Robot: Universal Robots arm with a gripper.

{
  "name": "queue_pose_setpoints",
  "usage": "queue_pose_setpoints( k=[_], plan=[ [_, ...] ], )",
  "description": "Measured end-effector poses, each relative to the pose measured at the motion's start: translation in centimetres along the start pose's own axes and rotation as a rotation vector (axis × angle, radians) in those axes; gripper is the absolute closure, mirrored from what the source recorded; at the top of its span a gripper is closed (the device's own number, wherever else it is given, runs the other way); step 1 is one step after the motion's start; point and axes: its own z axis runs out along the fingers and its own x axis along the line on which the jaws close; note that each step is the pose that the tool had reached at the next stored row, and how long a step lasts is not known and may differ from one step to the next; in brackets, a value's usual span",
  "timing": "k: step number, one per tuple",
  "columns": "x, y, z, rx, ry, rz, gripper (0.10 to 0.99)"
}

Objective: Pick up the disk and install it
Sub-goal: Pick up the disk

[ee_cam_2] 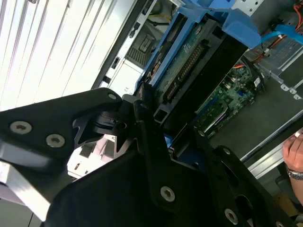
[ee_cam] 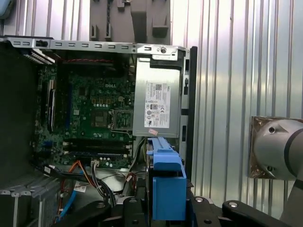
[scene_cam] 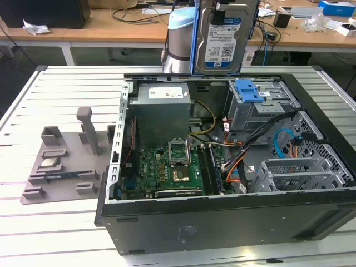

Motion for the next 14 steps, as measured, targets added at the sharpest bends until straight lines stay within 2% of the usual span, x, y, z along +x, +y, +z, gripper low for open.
queue_pose_setpoints(
  k=[2, 5, 8, 10, 14],
  plan=[
    [0.04, -0.73, -0.04, 0.0, 0.0001, 0.0, 0.718],
    [0.12, -2.36, -0.11, 0.0, 0.0, 0.0, 0.718],
    [0.18, -3.51, -0.16, 0.0, 0.0001, 0.0, 0.718],
    [0.24, -4.69, -0.21, 0.0, 0.0001, 0.0, 0.718],
    [0.32, -6.06, -0.27, 0.0, 0.0, 0.0, 0.718]
  ],
)
